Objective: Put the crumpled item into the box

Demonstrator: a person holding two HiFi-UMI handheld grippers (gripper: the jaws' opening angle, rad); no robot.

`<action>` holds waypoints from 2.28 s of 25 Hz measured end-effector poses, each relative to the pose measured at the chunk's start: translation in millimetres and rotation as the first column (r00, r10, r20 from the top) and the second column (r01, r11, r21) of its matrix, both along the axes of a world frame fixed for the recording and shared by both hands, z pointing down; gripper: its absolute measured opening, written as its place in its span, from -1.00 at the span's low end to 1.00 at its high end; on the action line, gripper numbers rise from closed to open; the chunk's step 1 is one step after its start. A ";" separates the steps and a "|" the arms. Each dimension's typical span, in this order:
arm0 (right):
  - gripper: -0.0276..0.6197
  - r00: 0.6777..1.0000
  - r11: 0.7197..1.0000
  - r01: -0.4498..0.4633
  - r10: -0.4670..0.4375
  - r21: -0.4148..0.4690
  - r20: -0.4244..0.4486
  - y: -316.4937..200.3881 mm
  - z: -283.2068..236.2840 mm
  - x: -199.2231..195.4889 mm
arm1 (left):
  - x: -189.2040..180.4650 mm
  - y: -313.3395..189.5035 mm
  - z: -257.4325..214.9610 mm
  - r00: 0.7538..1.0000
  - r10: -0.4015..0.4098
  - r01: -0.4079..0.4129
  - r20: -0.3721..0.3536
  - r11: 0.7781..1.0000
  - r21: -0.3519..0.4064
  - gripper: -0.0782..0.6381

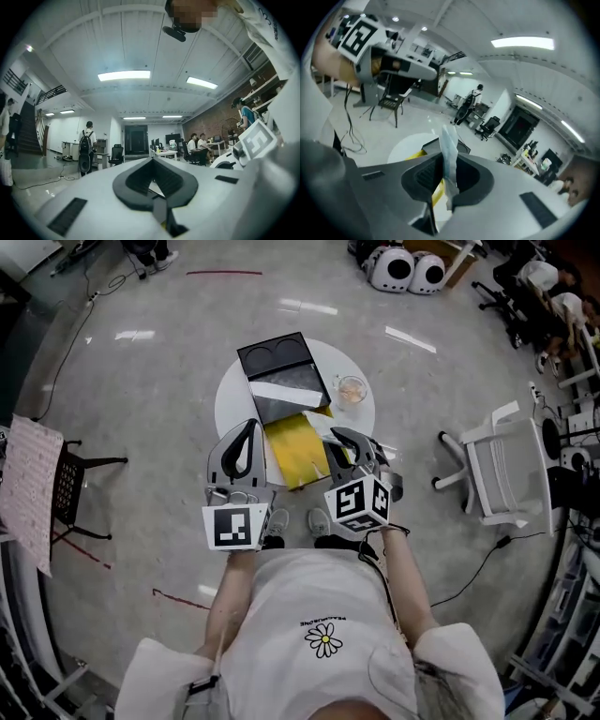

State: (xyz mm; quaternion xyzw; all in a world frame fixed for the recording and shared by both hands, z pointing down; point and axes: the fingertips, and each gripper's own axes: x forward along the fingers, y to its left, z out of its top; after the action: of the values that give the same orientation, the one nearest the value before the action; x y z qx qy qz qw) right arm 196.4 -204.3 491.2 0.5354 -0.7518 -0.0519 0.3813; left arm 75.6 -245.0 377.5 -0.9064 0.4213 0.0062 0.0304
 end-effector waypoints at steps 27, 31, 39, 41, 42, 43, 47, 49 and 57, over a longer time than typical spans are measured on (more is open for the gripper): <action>-0.76 0.798 0.891 0.234 -0.404 -0.389 -0.447 -44.3 208.3 -12.0 | -58.1 -1.3 61.1 0.986 -0.147 0.157 0.076 0.977 -0.143 -0.78; -0.75 0.830 0.885 0.232 -0.396 -0.403 -0.392 -40.8 215.1 -19.1 | -63.9 0.2 67.2 0.984 -0.156 0.169 0.089 0.972 -0.162 -0.78; -0.45 0.910 0.859 0.184 -0.333 -0.477 -0.248 -39.8 223.5 -32.0 | -68.7 3.9 73.1 0.982 -0.169 0.182 0.088 0.967 -0.176 -0.78; -0.10 0.919 0.813 0.192 -0.346 -0.549 -0.191 -31.0 229.3 -36.6 | -68.8 4.9 72.9 0.982 -0.168 0.181 0.088 0.968 -0.175 -0.78; -0.06 0.918 0.795 0.203 -0.358 -0.572 -0.172 -26.8 230.7 -39.3 | -69.1 5.6 72.9 0.982 -0.167 0.180 0.088 0.968 -0.175 -0.78; -0.04 0.915 0.780 0.215 -0.371 -0.587 -0.159 -23.1 231.6 -41.9 | -69.6 6.2 73.0 0.982 -0.167 0.180 0.087 0.968 -0.175 -0.78; 0.10 0.899 0.746 0.246 -0.414 -0.619 -0.141 -14.8 232.1 -47.5 | -71.4 6.6 73.2 0.982 -0.169 0.181 0.081 0.967 -0.177 -0.78; 0.10 0.896 0.740 0.251 -0.421 -0.624 -0.139 -13.5 230.7 -47.7 | -71.8 6.6 73.3 0.982 -0.169 0.181 0.080 0.968 -0.176 -0.78; 0.10 0.881 0.754 0.260 -0.441 -0.604 -0.170 -14.3 219.2 -43.0 | -69.6 7.8 67.9 0.985 -0.157 0.166 0.067 0.973 -0.161 -0.78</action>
State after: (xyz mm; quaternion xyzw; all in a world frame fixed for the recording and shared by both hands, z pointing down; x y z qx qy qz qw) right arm 153.5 -218.7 710.4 0.2315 -0.7531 0.0201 0.6155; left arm 6.0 -237.2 445.3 -0.8683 0.4917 -0.0559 -0.0332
